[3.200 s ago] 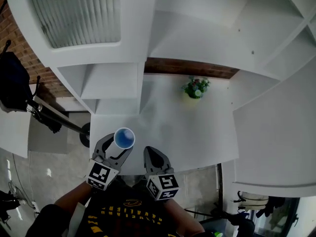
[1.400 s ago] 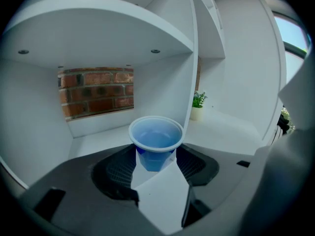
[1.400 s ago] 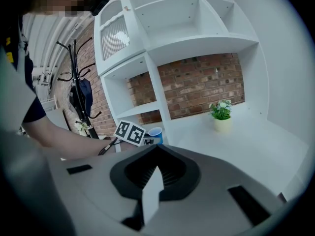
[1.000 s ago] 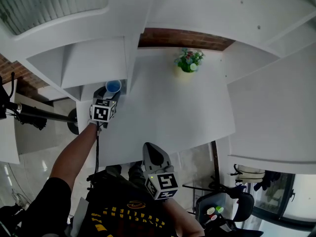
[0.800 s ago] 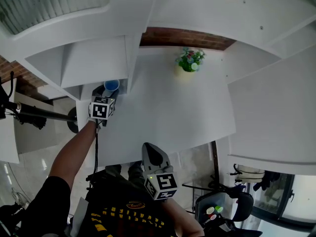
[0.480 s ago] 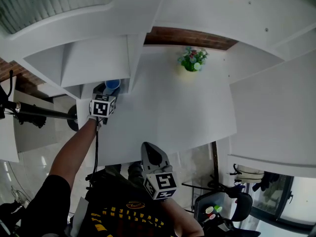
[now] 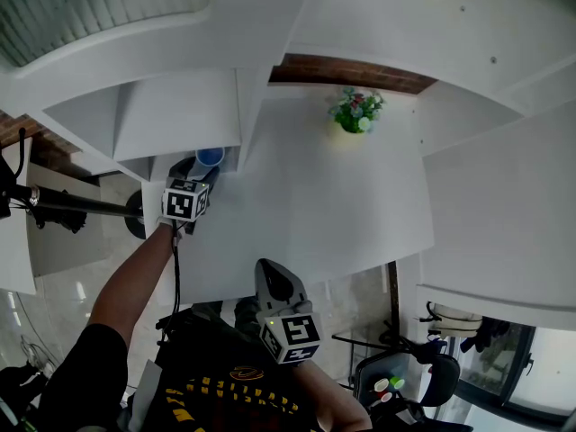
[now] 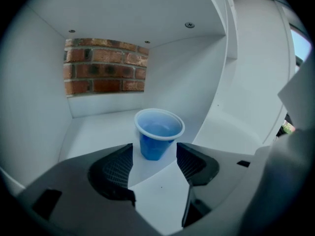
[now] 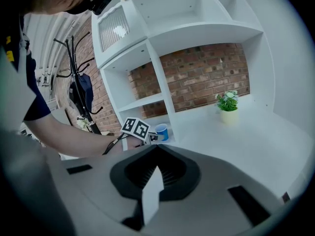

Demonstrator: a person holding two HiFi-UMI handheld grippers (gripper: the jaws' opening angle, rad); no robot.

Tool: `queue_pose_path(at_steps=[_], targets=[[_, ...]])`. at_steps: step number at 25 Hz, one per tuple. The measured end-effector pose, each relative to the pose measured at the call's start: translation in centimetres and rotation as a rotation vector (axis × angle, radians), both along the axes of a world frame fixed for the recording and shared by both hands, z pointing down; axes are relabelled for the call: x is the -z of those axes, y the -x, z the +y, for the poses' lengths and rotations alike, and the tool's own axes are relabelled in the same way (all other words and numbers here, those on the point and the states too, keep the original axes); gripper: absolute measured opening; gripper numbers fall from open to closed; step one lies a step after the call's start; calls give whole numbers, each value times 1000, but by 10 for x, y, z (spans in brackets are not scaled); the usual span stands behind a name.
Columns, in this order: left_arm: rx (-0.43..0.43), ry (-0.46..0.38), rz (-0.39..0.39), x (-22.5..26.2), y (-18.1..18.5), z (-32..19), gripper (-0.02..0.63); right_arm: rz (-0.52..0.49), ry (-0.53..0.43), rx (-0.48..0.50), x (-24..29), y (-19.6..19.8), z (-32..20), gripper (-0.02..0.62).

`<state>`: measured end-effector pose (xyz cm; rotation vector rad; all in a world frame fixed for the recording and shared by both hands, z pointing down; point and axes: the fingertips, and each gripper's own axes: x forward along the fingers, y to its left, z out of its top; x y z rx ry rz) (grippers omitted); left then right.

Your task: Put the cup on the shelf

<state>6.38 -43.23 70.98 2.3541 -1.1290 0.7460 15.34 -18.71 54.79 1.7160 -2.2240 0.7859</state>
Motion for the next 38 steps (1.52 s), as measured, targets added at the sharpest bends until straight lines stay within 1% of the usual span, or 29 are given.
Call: queue_pose_path(at_steps=[3,7,12,14,17,20,23,26,27,28,29,31,34,36,38], targets=[[24,15,32,8,7,12,262,-2,-6,10,2,2,-3,-6],[28,34,124,29,9,36,261,-4,-16,27,6,5,-9,-6],[-56,36,213,62,-3,70,261,-14,-24,57,9,13,-15,-6],[-70,49,240,73,-4,81,259,-16,-27,72,10,17,-18,-6],[-84,108,280,85,-6,100,259,-17,-34,91,12,21,-21,-6],[-119,154,322,97,-10,123,258,-18,-44,107,15,23,-24,-6],[-144,148,326,109,-11,142,258,-21,-56,118,20,25,-26,-6],[-178,89,280,121,-10,161,254,-19,-67,122,24,24,-27,-6],[-194,68,270,126,-11,168,225,-19,-71,122,26,23,-27,-6],[-209,51,267,131,-12,175,210,-18,-74,121,28,22,-27,-6],[-223,40,271,136,-14,181,194,-18,-77,120,29,21,-27,-6],[-238,27,291,146,-18,193,140,-18,-83,117,31,18,-27,-6],[-252,38,342,161,-28,210,2,-19,-93,115,35,16,-26,-6],[-278,47,361,169,-37,223,2,-20,-99,115,37,15,-26,-6],[-300,32,362,174,-44,233,2,-20,-105,119,39,16,-24,-6]])
